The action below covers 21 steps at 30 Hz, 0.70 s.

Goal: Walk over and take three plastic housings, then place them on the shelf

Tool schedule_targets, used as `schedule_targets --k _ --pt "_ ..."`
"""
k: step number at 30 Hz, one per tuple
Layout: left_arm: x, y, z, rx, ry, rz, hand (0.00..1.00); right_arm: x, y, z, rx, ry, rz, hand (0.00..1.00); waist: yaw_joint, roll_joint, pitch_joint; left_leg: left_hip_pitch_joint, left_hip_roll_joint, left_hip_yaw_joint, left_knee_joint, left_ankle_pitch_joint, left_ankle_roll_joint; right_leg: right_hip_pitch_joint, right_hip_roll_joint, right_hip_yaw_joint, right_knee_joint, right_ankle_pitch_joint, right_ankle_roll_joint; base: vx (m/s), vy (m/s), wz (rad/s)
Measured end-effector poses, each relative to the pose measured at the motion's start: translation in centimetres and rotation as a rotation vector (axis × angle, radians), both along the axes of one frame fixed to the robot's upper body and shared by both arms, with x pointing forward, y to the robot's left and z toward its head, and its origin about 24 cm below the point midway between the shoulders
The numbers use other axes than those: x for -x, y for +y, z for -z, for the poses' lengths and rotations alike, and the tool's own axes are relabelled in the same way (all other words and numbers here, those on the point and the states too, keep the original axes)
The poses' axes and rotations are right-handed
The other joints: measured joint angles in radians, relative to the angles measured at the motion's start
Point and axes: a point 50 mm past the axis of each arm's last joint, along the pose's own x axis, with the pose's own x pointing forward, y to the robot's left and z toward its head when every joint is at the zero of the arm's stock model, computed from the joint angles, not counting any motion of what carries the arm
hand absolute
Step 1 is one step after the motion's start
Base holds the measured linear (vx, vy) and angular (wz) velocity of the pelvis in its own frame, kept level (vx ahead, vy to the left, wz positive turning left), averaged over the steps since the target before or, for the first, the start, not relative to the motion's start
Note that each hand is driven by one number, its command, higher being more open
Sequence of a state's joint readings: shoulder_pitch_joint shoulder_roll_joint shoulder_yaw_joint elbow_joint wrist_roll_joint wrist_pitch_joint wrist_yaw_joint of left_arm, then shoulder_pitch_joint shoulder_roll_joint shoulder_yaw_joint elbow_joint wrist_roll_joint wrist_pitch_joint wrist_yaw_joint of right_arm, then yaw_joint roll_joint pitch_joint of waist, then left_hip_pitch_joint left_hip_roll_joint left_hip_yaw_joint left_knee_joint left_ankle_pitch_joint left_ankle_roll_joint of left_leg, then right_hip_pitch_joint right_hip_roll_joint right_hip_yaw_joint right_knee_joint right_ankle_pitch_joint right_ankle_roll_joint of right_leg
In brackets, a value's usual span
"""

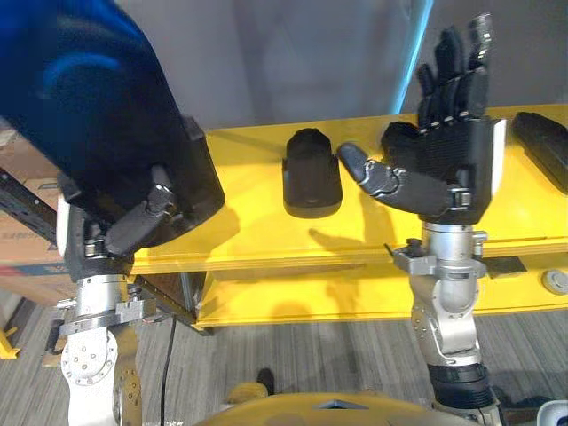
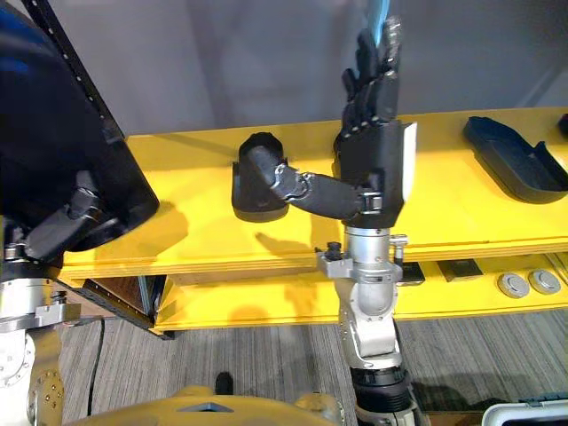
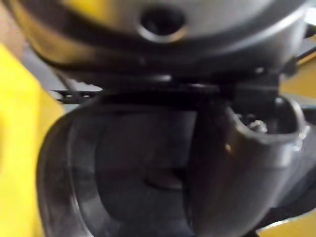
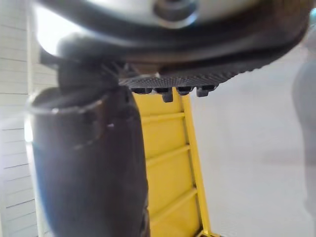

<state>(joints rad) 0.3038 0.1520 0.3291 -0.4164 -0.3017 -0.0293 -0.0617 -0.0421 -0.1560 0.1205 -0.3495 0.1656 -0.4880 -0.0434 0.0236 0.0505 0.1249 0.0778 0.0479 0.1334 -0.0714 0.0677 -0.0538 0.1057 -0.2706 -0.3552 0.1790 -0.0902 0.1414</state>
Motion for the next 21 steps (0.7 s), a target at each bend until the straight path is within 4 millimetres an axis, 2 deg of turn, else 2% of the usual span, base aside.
schedule_targets --k 4,6,9,14,17,19,21 --pt "-1.7 2.3 5.9 0.097 0.297 -0.072 0.00 -0.1 -0.1 1.5 0.025 0.090 -0.023 1.00 -0.023 -0.012 -0.003 -0.004 0.013 0.031 -0.017 0.020 -0.007 -0.018 0.026 0.044 -0.041 0.027 -0.002 0.00 0.013 -0.19" --pt "-2.8 2.4 6.3 0.154 0.293 -0.094 0.00 -0.2 -0.6 2.3 0.014 0.138 -0.025 1.00 -0.027 -0.018 -0.006 -0.005 0.015 0.035 -0.014 0.022 -0.010 -0.018 0.029 0.045 -0.053 0.038 0.002 0.04 -0.003 -0.09" --pt "-4.3 2.6 6.2 0.141 0.300 -0.072 0.00 -0.4 -1.2 3.0 0.036 0.181 -0.030 1.00 -0.033 -0.017 -0.005 -0.005 0.015 0.045 -0.014 0.023 -0.011 -0.023 0.030 0.054 -0.058 0.040 0.001 0.03 0.003 -0.08" --pt "-6.3 2.3 6.5 0.234 0.293 0.015 0.00 -0.6 -1.5 3.0 0.115 0.197 -0.053 1.00 -0.057 -0.008 -0.003 -0.019 0.015 0.059 -0.013 0.025 -0.012 -0.049 0.031 0.074 -0.058 0.048 0.002 -0.01 0.011 -0.09" --pt "-7.3 3.0 6.5 0.238 0.318 0.073 0.00 -0.8 -1.6 3.0 0.153 0.217 -0.072 1.00 -0.066 0.002 0.002 -0.016 0.016 0.064 -0.013 0.028 -0.012 -0.053 0.031 0.084 -0.056 0.051 0.004 -0.03 0.008 -0.08" --pt "-7.7 4.1 6.3 0.231 0.348 0.107 0.00 -1.0 -1.5 2.9 0.179 0.226 -0.098 1.00 -0.084 0.019 0.011 -0.015 0.015 0.064 -0.013 0.031 -0.011 -0.055 0.031 0.087 -0.054 0.053 0.003 -0.06 0.013 -0.03" --pt "-8.0 4.6 6.3 0.231 0.378 0.127 0.00 -1.1 -1.5 2.7 0.188 0.222 -0.122 1.00 -0.087 0.032 0.015 -0.016 0.015 0.070 -0.013 0.033 -0.010 -0.062 0.031 0.094 -0.051 0.054 0.005 -0.06 0.017 -0.08"
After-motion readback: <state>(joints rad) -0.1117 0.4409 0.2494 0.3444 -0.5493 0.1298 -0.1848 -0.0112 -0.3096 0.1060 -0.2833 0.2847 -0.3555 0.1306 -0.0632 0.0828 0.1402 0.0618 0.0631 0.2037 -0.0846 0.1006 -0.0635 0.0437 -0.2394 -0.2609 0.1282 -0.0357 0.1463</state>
